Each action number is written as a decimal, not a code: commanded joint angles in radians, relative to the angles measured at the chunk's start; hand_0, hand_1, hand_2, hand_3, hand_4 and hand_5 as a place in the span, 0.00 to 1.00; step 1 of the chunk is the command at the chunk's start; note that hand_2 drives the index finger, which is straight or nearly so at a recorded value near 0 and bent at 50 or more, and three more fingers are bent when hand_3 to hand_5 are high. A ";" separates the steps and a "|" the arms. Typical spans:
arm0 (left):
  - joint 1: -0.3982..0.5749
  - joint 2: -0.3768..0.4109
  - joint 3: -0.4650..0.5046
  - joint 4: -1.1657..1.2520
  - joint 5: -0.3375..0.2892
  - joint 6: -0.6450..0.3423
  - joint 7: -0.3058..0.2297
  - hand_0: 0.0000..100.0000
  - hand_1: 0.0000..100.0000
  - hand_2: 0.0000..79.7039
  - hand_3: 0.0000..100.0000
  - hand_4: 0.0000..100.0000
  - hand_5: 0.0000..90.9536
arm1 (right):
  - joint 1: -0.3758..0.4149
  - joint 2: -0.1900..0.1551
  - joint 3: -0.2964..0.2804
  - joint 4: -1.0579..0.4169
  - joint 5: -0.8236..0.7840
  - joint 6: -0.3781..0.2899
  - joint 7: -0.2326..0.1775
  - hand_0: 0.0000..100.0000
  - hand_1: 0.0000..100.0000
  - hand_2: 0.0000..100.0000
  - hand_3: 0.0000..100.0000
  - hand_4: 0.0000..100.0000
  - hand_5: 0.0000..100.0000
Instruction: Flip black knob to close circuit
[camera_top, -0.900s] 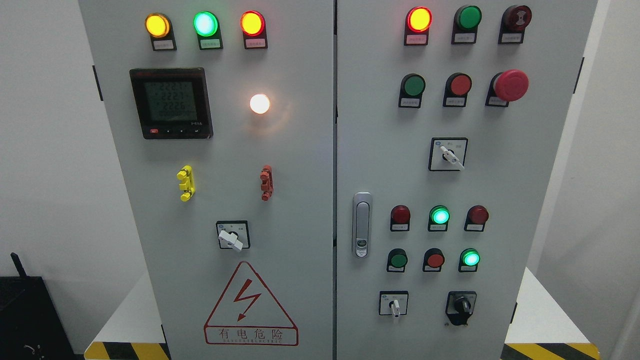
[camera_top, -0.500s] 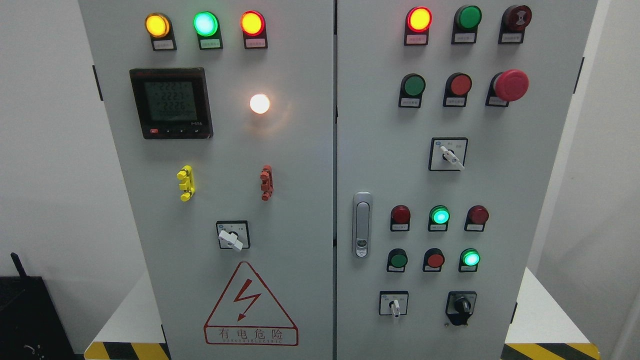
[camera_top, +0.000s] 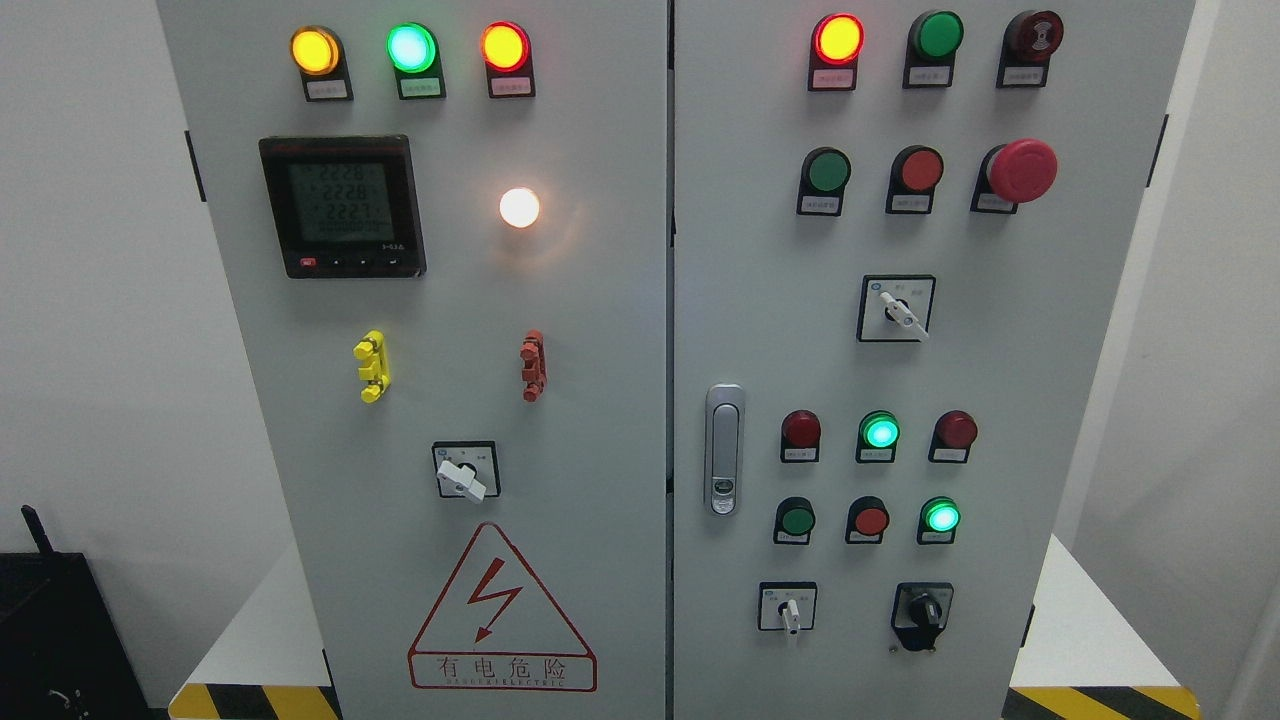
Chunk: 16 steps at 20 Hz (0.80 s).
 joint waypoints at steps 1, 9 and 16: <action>0.001 0.000 0.000 -0.001 0.000 0.001 0.000 0.12 0.56 0.00 0.00 0.00 0.00 | 0.070 0.013 0.062 -1.075 -0.148 0.013 0.001 0.00 0.09 0.02 0.15 0.11 0.00; 0.001 0.000 0.000 0.001 0.000 0.001 0.000 0.12 0.56 0.00 0.00 0.00 0.00 | 0.041 0.011 0.030 -1.401 0.027 -0.038 -0.097 0.00 0.18 0.39 0.65 0.56 0.49; -0.001 0.000 0.000 -0.001 0.000 0.001 0.000 0.12 0.56 0.00 0.00 0.00 0.00 | -0.079 -0.015 -0.061 -1.397 0.928 -0.132 -0.170 0.00 0.32 0.72 0.89 0.74 0.72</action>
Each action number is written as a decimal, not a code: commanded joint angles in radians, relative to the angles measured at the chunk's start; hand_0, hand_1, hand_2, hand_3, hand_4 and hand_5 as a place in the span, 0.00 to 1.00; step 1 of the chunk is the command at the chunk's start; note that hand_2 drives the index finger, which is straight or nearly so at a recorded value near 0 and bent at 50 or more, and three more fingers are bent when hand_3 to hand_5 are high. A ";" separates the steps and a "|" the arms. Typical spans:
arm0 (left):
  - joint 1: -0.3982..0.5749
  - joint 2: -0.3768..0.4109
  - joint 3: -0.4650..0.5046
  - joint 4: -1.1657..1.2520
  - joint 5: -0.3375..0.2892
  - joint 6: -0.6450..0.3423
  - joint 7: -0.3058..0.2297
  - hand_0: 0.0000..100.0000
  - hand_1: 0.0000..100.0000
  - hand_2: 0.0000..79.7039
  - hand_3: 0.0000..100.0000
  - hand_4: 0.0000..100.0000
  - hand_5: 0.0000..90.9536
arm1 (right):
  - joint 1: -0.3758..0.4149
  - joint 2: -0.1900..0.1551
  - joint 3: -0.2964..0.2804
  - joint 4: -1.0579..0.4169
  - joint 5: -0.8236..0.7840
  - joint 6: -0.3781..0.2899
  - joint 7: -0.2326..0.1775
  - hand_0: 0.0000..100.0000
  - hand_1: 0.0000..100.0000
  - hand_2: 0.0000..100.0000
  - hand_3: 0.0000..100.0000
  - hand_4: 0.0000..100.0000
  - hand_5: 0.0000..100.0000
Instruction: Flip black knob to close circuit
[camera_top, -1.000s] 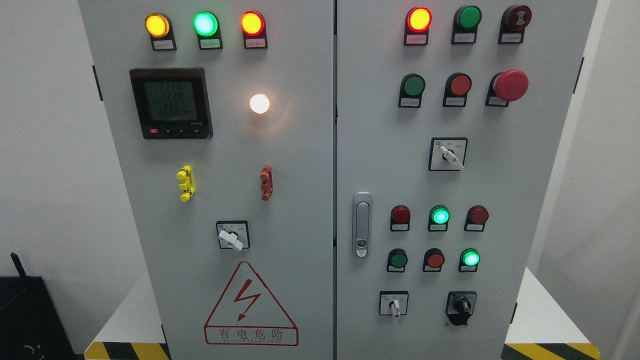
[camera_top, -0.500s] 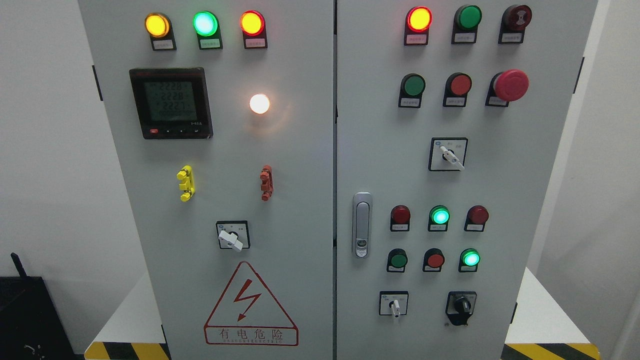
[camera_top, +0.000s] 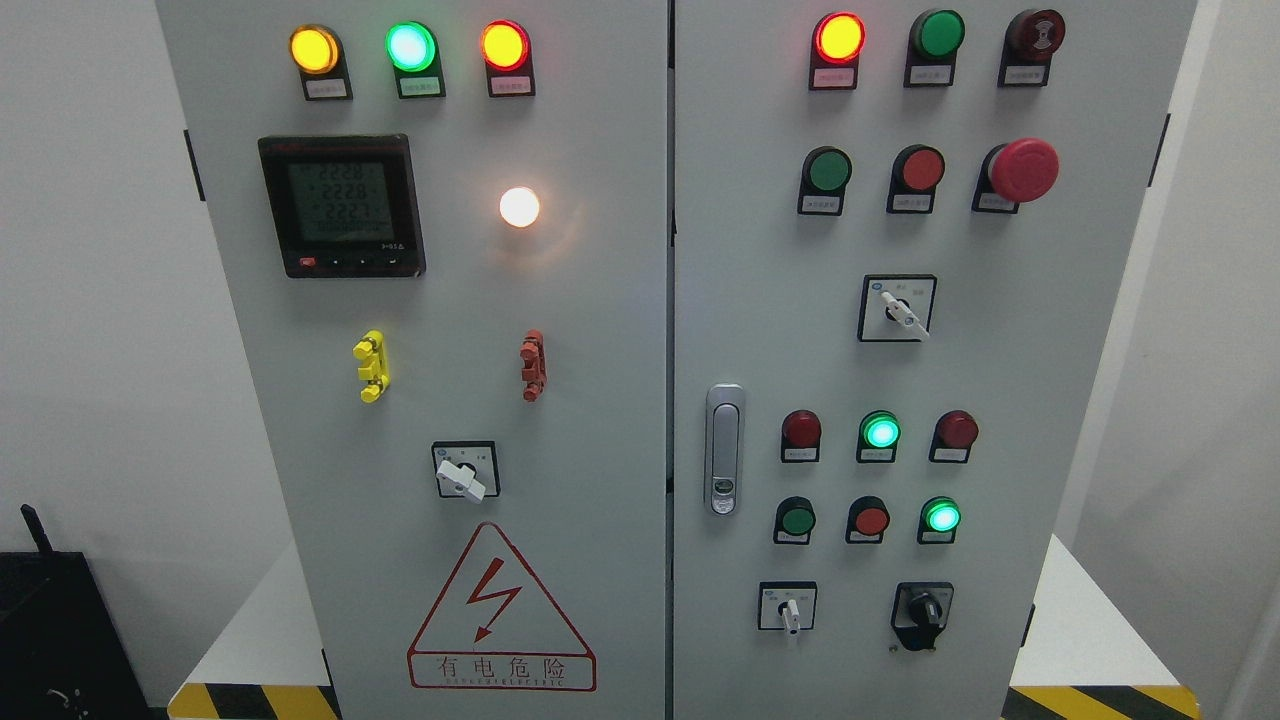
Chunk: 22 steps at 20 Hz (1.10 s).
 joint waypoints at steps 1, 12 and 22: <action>0.001 0.000 0.000 0.001 0.000 0.001 0.000 0.12 0.56 0.00 0.00 0.00 0.00 | -0.095 -0.027 -0.062 -0.363 0.579 -0.010 -0.038 0.00 0.32 0.76 0.93 0.77 0.75; -0.001 0.000 0.000 0.001 0.000 0.001 0.000 0.12 0.56 0.00 0.00 0.00 0.00 | -0.267 -0.012 -0.022 -0.348 0.890 0.192 0.066 0.00 0.23 0.89 1.00 0.88 0.89; -0.001 0.000 0.000 -0.001 0.000 0.001 0.000 0.12 0.56 0.00 0.00 0.00 0.00 | -0.368 -0.012 0.014 -0.241 0.924 0.295 0.070 0.00 0.10 0.90 1.00 0.89 0.91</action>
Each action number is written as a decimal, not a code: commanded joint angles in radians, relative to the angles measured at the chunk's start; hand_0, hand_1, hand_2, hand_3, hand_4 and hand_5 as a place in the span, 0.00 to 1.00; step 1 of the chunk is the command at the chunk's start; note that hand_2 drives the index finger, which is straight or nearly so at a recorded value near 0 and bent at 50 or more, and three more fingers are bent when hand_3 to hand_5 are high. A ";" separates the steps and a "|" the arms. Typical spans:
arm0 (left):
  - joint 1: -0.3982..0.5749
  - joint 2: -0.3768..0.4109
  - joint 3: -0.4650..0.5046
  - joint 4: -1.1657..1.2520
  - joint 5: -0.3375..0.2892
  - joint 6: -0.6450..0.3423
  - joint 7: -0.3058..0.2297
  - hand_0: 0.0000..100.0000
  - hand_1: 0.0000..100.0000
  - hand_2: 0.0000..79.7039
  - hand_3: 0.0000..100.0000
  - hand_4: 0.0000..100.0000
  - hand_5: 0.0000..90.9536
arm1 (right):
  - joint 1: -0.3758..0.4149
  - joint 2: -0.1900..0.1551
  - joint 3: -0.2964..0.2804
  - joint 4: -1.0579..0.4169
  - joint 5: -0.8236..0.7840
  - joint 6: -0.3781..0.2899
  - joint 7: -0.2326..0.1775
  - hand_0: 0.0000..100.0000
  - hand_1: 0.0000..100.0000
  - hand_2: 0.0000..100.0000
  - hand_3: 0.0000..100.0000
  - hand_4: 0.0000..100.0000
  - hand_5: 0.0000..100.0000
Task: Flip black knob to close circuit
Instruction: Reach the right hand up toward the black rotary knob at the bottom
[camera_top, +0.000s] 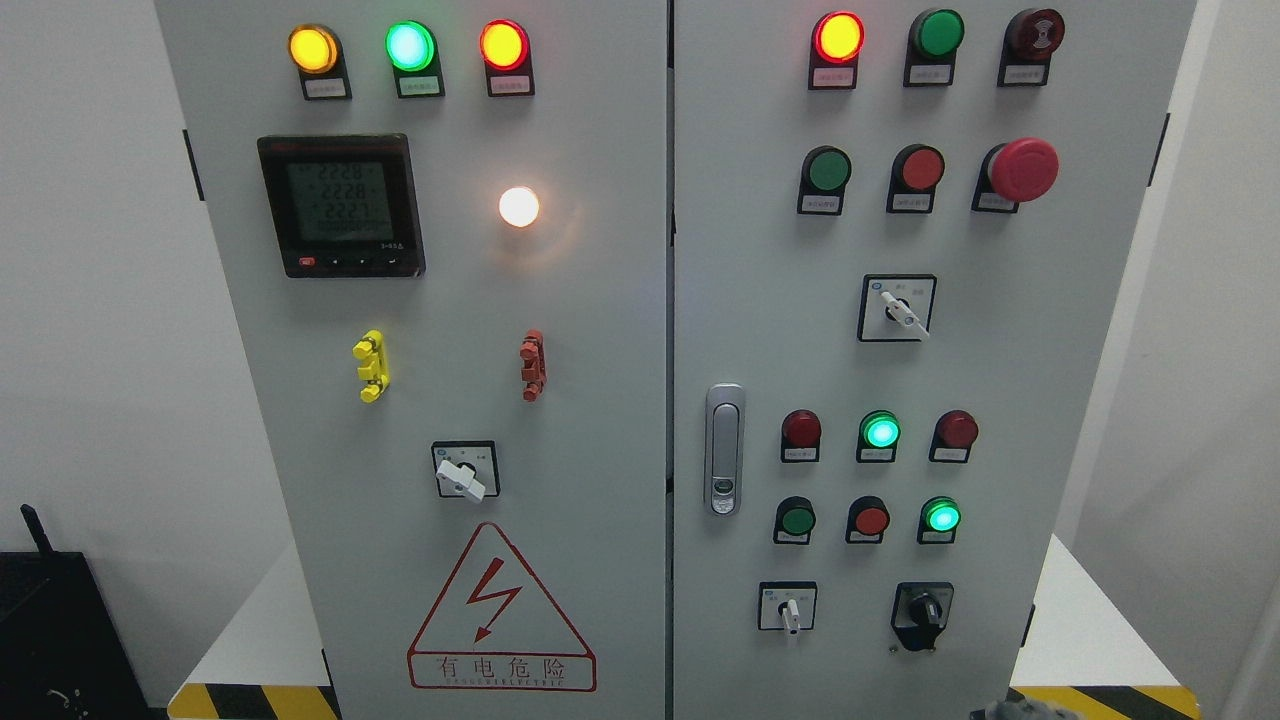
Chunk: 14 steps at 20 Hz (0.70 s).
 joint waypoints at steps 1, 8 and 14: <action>0.001 0.000 0.000 -0.001 0.000 0.001 0.000 0.12 0.56 0.00 0.00 0.00 0.00 | -0.072 -0.023 0.031 0.042 0.036 0.036 -0.003 0.00 0.08 0.90 1.00 0.89 0.91; 0.001 0.000 0.000 -0.001 0.000 0.001 0.000 0.12 0.56 0.00 0.00 0.00 0.00 | -0.136 -0.022 0.039 0.151 0.035 0.076 -0.014 0.00 0.01 0.90 1.00 0.89 0.91; 0.001 0.000 0.000 0.001 0.000 0.001 0.000 0.12 0.56 0.00 0.00 0.00 0.00 | -0.170 -0.020 0.033 0.220 0.030 0.084 -0.040 0.00 0.00 0.91 1.00 0.89 0.91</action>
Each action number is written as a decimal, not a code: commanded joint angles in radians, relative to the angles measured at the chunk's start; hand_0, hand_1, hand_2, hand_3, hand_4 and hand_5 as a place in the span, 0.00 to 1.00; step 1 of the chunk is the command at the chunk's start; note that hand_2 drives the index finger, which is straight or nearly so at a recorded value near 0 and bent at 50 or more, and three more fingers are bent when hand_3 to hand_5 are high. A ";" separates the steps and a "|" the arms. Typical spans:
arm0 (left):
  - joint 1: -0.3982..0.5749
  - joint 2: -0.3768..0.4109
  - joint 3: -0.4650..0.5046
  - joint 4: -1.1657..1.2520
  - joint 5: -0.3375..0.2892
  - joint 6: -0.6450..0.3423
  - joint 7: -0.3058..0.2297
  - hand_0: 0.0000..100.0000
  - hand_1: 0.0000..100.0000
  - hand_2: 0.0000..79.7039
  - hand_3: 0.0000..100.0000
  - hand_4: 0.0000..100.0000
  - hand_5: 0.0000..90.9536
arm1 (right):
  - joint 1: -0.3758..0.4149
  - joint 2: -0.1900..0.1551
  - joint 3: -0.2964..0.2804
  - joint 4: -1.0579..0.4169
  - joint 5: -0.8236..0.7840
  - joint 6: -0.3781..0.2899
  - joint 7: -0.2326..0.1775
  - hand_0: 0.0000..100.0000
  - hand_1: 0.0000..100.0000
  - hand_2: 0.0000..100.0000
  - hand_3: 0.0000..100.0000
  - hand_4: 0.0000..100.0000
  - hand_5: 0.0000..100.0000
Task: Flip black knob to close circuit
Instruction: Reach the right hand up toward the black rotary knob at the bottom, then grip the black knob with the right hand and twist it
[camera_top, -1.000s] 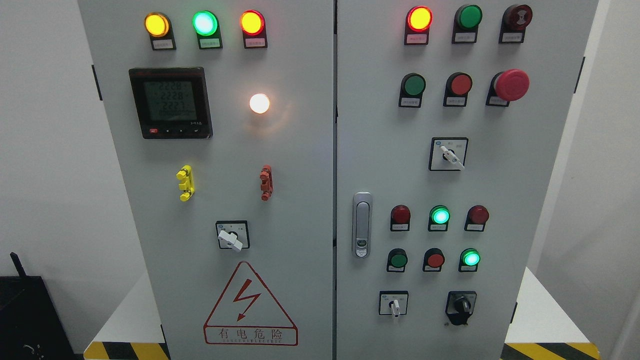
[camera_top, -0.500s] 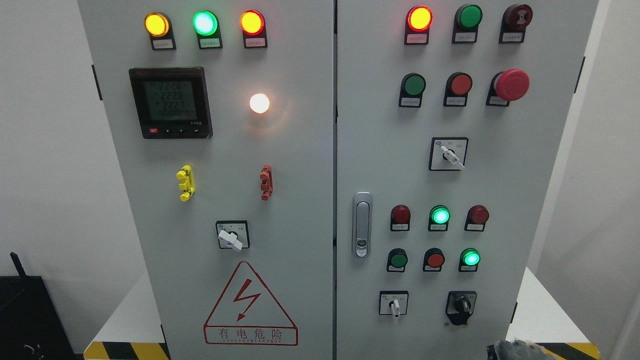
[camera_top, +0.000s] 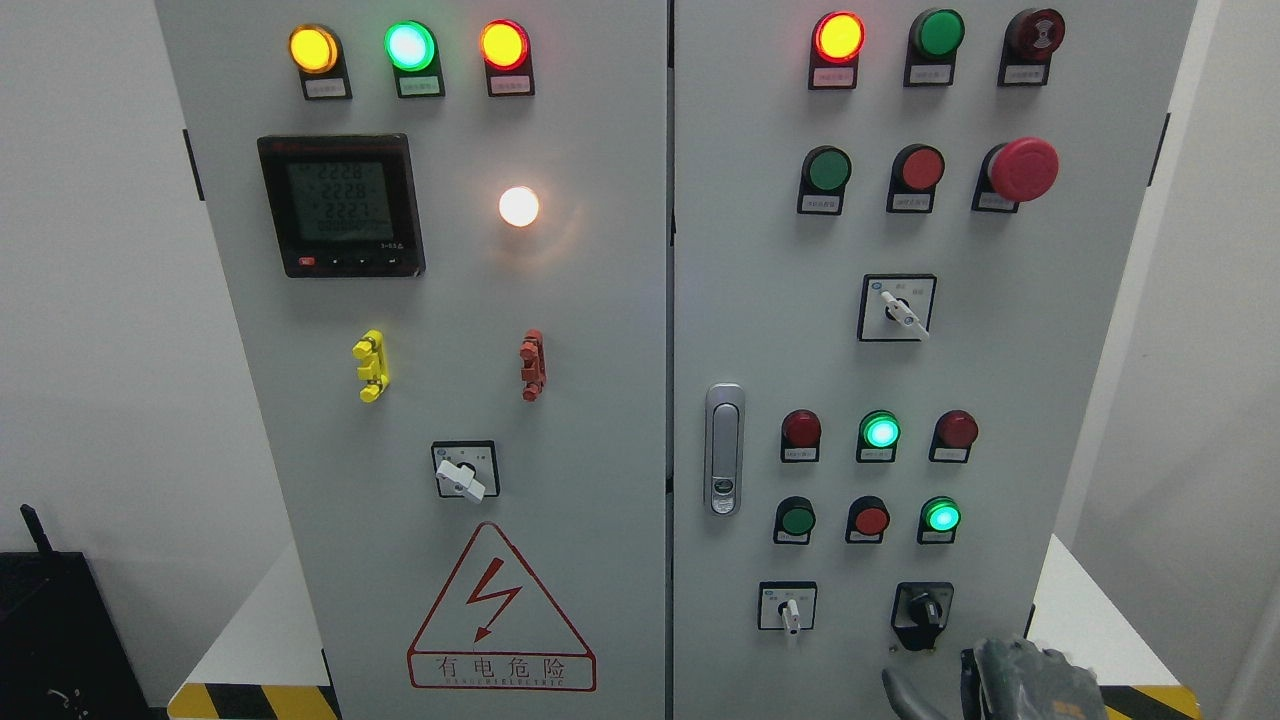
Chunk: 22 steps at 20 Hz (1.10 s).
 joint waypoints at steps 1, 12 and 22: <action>0.001 0.000 0.000 0.001 0.000 0.001 0.000 0.12 0.56 0.00 0.00 0.00 0.00 | -0.048 -0.022 -0.016 0.124 -0.002 0.006 -0.014 0.00 0.00 0.91 1.00 0.89 0.91; -0.001 0.000 0.000 -0.001 0.000 0.001 0.000 0.12 0.56 0.00 0.00 0.00 0.00 | -0.080 -0.038 -0.075 0.176 -0.019 -0.001 -0.018 0.00 0.01 0.91 1.00 0.89 0.91; -0.001 0.000 0.000 -0.001 0.000 0.001 0.000 0.12 0.56 0.00 0.00 0.00 0.00 | -0.100 -0.034 -0.059 0.173 -0.017 0.006 -0.032 0.00 0.03 0.91 1.00 0.89 0.92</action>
